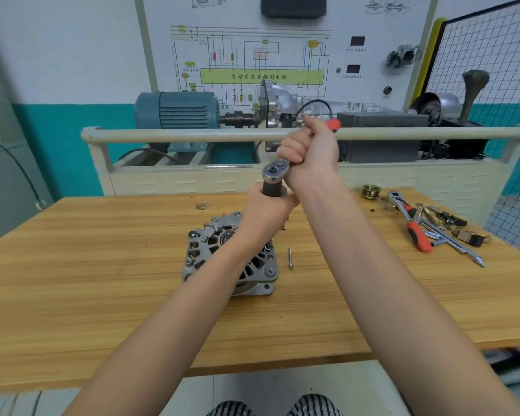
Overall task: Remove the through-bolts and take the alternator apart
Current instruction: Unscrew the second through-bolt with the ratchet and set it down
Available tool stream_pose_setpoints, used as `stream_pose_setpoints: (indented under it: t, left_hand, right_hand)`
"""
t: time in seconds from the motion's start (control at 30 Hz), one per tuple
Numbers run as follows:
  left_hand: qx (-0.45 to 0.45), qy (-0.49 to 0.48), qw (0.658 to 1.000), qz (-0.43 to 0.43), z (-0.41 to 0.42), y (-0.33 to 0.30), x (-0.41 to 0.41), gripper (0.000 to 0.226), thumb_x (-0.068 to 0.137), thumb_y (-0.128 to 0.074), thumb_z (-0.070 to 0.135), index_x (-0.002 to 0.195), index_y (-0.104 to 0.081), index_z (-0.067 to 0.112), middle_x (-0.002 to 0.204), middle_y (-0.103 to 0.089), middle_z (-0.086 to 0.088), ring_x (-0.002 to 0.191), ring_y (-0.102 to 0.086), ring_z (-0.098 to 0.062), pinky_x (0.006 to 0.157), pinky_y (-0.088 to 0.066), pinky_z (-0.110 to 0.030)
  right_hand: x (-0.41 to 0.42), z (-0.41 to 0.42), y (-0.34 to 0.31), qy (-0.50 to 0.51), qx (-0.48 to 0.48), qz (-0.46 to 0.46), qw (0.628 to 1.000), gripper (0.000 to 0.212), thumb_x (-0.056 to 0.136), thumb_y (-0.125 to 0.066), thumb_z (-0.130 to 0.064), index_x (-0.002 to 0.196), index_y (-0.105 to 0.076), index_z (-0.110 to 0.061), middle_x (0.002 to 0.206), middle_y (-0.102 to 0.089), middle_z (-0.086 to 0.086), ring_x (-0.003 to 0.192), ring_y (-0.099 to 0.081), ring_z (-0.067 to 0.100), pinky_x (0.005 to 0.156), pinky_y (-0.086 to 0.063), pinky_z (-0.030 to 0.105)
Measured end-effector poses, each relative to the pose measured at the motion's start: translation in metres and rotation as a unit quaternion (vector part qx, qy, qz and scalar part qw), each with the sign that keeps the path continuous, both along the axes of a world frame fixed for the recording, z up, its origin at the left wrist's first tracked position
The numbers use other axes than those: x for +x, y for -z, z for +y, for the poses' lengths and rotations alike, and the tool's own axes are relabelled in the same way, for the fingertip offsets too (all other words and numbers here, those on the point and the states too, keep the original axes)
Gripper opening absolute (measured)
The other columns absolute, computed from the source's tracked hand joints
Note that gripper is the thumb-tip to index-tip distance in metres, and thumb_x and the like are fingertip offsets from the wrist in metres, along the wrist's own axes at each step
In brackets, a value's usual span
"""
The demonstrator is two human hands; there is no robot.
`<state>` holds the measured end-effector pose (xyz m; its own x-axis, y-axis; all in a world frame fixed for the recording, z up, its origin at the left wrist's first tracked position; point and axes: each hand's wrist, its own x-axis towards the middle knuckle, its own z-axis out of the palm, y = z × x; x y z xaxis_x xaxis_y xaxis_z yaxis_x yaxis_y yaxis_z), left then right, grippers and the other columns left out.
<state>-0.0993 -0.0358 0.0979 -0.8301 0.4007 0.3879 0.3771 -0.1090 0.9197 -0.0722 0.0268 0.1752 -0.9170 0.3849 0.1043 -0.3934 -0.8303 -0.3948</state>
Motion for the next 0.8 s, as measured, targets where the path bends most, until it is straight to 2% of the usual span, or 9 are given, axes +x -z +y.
stream_pose_setpoints:
  t: [0.07,0.13,0.3,0.4,0.47,0.57,0.63,0.7,0.8]
  left_hand:
    - [0.026,-0.021,0.999,-0.016,0.002,0.000,0.001,0.028,0.077,-0.052,-0.009,0.058,-0.043,0.009,0.037,-0.038,0.009,0.033,-0.033,-0.007,0.036,-0.029,-0.016]
    - [0.005,-0.001,1.000,0.006,-0.001,0.001,0.000,0.025,0.075,-0.056,-0.009,0.058,-0.047,0.007,0.041,-0.040,0.004,0.034,-0.034,-0.008,0.038,-0.031,-0.018]
    - [-0.112,0.122,0.982,0.096,-0.014,-0.001,-0.003,0.035,0.072,-0.068,-0.002,0.049,-0.046,0.013,0.045,-0.047,0.000,0.043,-0.044,-0.011,0.051,-0.042,-0.022]
    - [-0.101,0.111,0.985,0.088,-0.011,0.001,-0.001,0.036,0.073,-0.066,-0.004,0.050,-0.043,0.011,0.048,-0.043,-0.006,0.042,-0.041,-0.012,0.050,-0.040,-0.023]
    - [-0.085,0.086,0.990,0.074,-0.008,0.002,0.001,0.037,0.074,-0.064,-0.007,0.051,-0.040,0.010,0.049,-0.041,-0.008,0.041,-0.038,-0.015,0.046,-0.036,-0.023]
    - [-0.007,0.005,0.999,0.033,0.000,0.003,-0.001,0.032,0.077,-0.058,-0.010,0.055,-0.041,0.007,0.049,-0.039,-0.007,0.040,-0.034,-0.016,0.044,-0.031,-0.025]
    - [0.046,-0.036,0.998,0.018,0.003,0.004,0.001,0.019,0.078,-0.054,-0.011,0.062,-0.048,-0.004,0.052,-0.039,-0.010,0.048,-0.033,-0.021,0.047,-0.029,-0.029]
    - [0.055,-0.037,0.997,0.027,0.004,0.006,0.003,0.011,0.078,-0.054,-0.011,0.069,-0.049,-0.014,0.057,-0.042,-0.015,0.054,-0.033,-0.024,0.051,-0.029,-0.034]
    - [0.010,0.012,0.998,0.065,-0.003,0.008,0.000,0.023,0.073,-0.062,-0.008,0.057,-0.047,-0.009,0.052,-0.043,-0.013,0.049,-0.037,-0.021,0.052,-0.033,-0.031]
  right_hand:
    - [0.002,-0.005,0.002,0.078,-0.024,0.017,0.997,0.042,0.098,-0.043,-0.015,0.059,-0.029,-0.019,0.037,-0.019,-0.010,0.027,-0.014,0.005,0.027,-0.013,0.016]
    - [0.002,-0.003,0.003,0.053,-0.009,0.014,0.998,0.042,0.098,-0.043,-0.016,0.058,-0.030,-0.019,0.036,-0.019,-0.009,0.026,-0.015,0.005,0.026,-0.014,0.016]
    - [-0.002,0.009,-0.004,-0.254,0.100,-0.017,0.962,0.044,0.101,-0.037,-0.022,0.057,-0.029,-0.018,0.037,-0.019,-0.008,0.029,-0.010,0.002,0.024,-0.014,0.015]
    - [-0.004,0.009,-0.006,-0.307,0.118,-0.023,0.944,0.044,0.102,-0.035,-0.026,0.059,-0.029,-0.017,0.044,-0.014,-0.012,0.031,-0.009,0.002,0.024,-0.018,0.018]
    - [-0.003,0.008,-0.005,-0.262,0.097,-0.021,0.960,0.047,0.101,-0.039,-0.023,0.055,-0.032,-0.016,0.036,-0.019,-0.010,0.024,-0.015,0.003,0.022,-0.016,0.015]
    - [-0.001,0.002,0.001,-0.050,0.025,0.001,0.998,0.043,0.099,-0.043,-0.017,0.058,-0.030,-0.019,0.034,-0.022,-0.009,0.024,-0.018,0.004,0.024,-0.015,0.015]
    - [0.002,-0.004,0.005,0.061,-0.012,0.023,0.998,0.042,0.099,-0.043,-0.017,0.059,-0.029,-0.019,0.036,-0.020,-0.010,0.027,-0.015,0.005,0.027,-0.014,0.016]
    - [0.004,-0.005,0.007,0.073,-0.013,0.028,0.997,0.042,0.099,-0.043,-0.018,0.059,-0.029,-0.019,0.037,-0.019,-0.009,0.027,-0.015,0.005,0.027,-0.015,0.017]
    - [0.004,0.003,0.002,-0.069,0.042,0.006,0.997,0.043,0.099,-0.042,-0.017,0.057,-0.031,-0.017,0.035,-0.021,-0.008,0.025,-0.018,0.005,0.025,-0.015,0.016]
